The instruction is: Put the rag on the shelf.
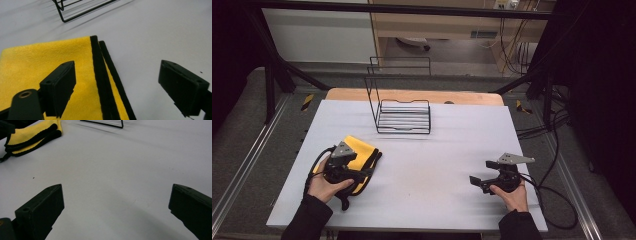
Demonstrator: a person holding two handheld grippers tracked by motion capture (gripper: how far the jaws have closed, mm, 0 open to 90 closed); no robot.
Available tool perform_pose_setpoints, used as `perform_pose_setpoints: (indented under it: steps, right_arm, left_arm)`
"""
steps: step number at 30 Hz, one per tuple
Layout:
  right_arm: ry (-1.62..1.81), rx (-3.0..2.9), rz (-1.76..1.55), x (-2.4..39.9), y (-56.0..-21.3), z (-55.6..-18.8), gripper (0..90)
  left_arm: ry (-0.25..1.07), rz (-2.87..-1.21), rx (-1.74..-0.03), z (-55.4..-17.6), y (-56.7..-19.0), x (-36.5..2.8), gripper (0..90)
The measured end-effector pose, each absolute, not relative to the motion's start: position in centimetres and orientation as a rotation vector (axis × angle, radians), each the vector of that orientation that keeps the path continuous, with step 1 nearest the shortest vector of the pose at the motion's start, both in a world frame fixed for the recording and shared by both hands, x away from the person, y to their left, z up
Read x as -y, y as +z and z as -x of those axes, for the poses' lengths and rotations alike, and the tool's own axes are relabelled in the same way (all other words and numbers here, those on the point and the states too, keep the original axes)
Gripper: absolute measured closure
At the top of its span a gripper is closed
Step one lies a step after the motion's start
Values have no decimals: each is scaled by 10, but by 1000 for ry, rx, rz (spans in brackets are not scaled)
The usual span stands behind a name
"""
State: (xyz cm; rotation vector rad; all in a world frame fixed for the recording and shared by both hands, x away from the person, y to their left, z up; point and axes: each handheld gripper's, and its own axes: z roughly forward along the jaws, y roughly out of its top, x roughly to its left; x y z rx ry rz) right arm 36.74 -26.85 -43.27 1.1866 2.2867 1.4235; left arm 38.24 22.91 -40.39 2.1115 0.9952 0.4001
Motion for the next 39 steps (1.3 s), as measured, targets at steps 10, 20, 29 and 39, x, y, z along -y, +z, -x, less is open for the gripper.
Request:
perform_pose_setpoints:
  steps: [10,20,29,39]
  right_arm:
    - [1413,-2299,-1189,267,-434,-368,6]
    - [1410,-2300,-1187,268,-434,-368,6]
    - [1414,-2297,-1189,267,-434,-368,6]
    - [1418,-2298,-1187,266,-434,-368,6]
  left_arm:
    - [482,-2247,-1063,-404,-429,-209,344]
    - [517,-2258,-1079,-408,-437,-208,391]
    - [593,-2281,-1092,-410,-441,-206,525]
    - [571,-2253,-1112,-414,-440,-215,659]
